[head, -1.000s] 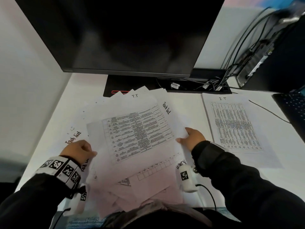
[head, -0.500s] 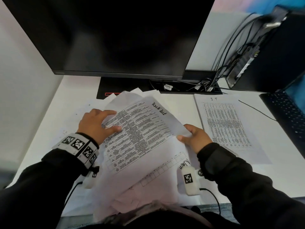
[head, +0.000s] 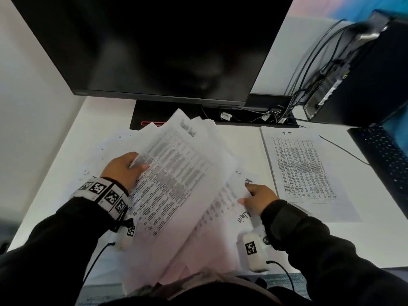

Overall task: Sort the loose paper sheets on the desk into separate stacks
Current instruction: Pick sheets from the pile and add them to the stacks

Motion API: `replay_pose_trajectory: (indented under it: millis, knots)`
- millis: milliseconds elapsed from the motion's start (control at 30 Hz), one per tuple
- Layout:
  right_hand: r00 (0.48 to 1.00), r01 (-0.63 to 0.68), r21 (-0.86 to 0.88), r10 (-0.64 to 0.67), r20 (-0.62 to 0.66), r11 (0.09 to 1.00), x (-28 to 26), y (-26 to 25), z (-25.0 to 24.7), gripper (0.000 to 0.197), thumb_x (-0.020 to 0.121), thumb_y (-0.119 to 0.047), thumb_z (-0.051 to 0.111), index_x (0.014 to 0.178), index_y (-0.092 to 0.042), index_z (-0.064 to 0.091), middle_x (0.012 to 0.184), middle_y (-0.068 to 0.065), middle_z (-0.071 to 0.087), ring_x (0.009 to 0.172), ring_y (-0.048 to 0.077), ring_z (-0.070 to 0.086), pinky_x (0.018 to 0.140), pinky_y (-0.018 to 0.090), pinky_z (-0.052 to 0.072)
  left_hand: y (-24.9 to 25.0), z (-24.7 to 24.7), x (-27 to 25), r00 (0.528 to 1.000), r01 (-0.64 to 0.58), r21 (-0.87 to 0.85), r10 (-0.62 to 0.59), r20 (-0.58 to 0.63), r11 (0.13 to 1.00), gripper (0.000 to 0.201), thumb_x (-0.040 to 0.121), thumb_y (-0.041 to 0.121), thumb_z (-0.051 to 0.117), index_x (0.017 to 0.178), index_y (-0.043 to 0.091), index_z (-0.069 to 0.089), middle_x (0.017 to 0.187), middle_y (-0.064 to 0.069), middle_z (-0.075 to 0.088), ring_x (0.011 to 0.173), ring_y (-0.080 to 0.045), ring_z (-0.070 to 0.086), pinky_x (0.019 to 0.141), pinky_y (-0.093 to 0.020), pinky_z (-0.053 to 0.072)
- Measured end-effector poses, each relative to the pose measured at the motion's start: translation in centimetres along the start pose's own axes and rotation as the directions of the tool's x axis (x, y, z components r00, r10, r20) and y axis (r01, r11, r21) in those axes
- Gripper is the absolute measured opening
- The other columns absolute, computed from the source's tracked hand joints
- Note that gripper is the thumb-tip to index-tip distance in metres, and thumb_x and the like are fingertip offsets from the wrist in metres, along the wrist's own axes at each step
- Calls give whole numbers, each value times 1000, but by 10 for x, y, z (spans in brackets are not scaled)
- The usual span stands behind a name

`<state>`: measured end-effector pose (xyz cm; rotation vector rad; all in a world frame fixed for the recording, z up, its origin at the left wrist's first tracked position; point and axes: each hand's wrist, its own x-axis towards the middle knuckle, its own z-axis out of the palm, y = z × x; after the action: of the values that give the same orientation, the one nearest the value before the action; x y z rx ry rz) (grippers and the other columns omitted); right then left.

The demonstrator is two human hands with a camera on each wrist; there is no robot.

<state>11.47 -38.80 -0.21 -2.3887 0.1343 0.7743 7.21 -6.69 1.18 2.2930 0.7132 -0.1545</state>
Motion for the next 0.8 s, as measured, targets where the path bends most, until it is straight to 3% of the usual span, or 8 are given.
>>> replay_pose_trajectory:
  millis: [100,200,367,467,567,667,733,800]
  knots:
    - [998,-20,45,22,-57,999,1,0,-5,9,91,-9,55,97,-13,60,90,3,61,81,16,56,63,14,38,-6,-9,-1,988,117,-140,-129,-82,983,40,90,29,57,124,6,55,121,-4,60,114,-29,54,84,-27,36]
    - [1000,-6,27,7,-16,1000,1,-6,-5,11,94,-11,51,83,-17,52,72,-7,53,61,4,45,44,6,31,-15,-9,0,962,265,-134,-272,-37,955,61,92,34,54,141,3,34,147,-13,37,134,-30,35,106,-32,28]
    - [973,79,36,-85,213,996,-3,-21,18,15,89,-10,57,98,-21,56,85,-2,63,78,17,61,66,22,48,-23,8,-9,917,399,-141,-396,49,906,61,96,38,42,144,3,26,148,-19,31,136,-33,31,109,-35,26]
    - [928,124,-59,-95,360,990,-7,-26,31,15,90,-8,54,92,-22,58,73,-2,59,60,12,55,56,20,46,-26,16,-13,913,407,-207,-399,80,890,61,93,35,51,140,1,33,125,-19,54,119,-30,46,96,-31,35]
    - [873,35,27,-44,486,999,-7,-33,36,20,92,-8,47,100,-19,62,71,2,63,53,13,58,53,23,51,-34,20,-15,897,435,-311,-435,73,845,67,83,28,68,139,9,36,131,-17,52,115,-33,52,96,-36,40]
    - [963,105,-32,-94,254,994,9,-42,24,15,92,-11,49,91,-16,63,83,4,66,71,17,62,70,26,49,-38,20,-18,914,406,-229,-400,72,885,58,83,23,68,134,11,43,128,-12,56,107,-32,58,93,-38,46]
    - [990,134,-88,-130,47,987,23,-48,7,23,92,-12,52,111,-16,63,113,6,64,100,22,61,87,25,44,-42,19,-18,927,375,-157,-369,66,914,48,84,22,65,128,11,49,126,-12,58,108,-32,58,96,-43,45]
    - [989,140,-138,-145,-27,980,33,-53,-7,37,91,-15,54,128,-18,53,131,5,54,115,24,55,96,29,41,-43,20,-20,931,364,-110,-355,88,925,45,85,20,64,127,11,50,125,-11,60,110,-32,58,97,-42,45]
